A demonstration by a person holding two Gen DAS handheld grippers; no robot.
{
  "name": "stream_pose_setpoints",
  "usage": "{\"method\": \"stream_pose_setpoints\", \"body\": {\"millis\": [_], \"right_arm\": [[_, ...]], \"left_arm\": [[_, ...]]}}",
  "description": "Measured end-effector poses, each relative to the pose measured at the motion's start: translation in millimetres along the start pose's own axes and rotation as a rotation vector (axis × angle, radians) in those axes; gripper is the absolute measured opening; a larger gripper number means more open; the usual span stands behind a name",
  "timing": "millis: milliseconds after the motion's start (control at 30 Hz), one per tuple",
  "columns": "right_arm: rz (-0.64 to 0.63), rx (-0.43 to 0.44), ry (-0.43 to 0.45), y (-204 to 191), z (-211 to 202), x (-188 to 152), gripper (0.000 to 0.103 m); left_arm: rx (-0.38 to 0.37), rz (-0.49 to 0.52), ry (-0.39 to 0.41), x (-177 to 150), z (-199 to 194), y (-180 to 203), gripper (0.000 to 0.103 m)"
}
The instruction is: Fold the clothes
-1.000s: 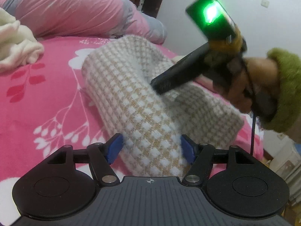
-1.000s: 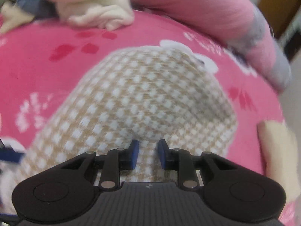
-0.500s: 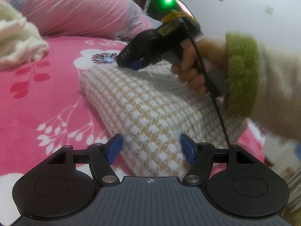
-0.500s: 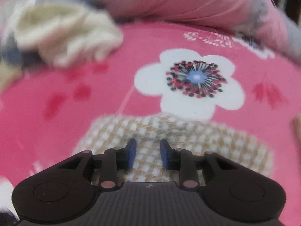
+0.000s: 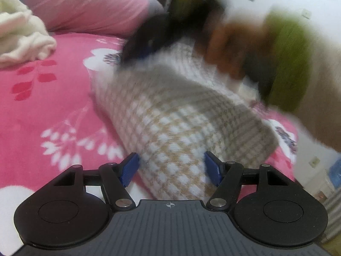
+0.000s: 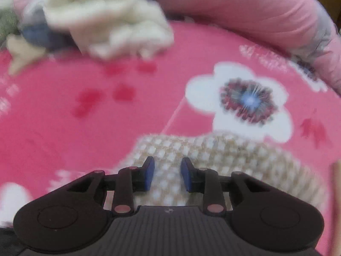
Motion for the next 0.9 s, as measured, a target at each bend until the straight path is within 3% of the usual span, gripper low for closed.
{"method": "stream_pose_setpoints", "body": {"millis": [167, 267, 367, 467, 533, 633, 867, 900], "right_arm": [[-0.023, -0.048, 0.034, -11, -9, 4, 0.029], [0.037, -0.026, 0.078, -4, -53, 10, 0.029], [-0.014, -0.006, 0.113, -12, -98, 9, 0.029], [-0.077, 0.018, -0.040, -24, -65, -13, 0.029], [-0.102, -0.007, -0.027, -31, -31, -36, 0.035], [-0.027, 0.000, -0.016, -26, -39, -31, 0.035], [-0.042, 0.025, 0.042, -32, -110, -18, 0.033], [-0.053, 0.041, 0.002, -35, -100, -24, 0.033]], "left_arm": [[-0.057, -0.098, -0.063, 4, 1, -13, 0.067], [-0.067, -0.118, -0.080, 3, -1, -14, 0.067], [-0.064, -0.115, -0.086, 4, 0, -12, 0.067], [-0.035, -0.073, -0.072, 3, -3, -4, 0.067], [0.005, -0.028, -0.047, 4, -3, 2, 0.067], [0.033, 0.023, -0.044, 3, -5, 10, 0.067], [0.070, 0.100, -0.028, 1, -5, 17, 0.067], [0.073, 0.102, -0.029, 1, -5, 17, 0.067]]}}
Point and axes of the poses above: each gripper's, at about its wrist camera, not at the fingertips, and z roughly the way its jaws point, y to its right, x to its top, the point moved 2 cm from there along z, roughly the way its jaws point, and after that the axes turned 15 degrees about -z, right-handed, at the moved point
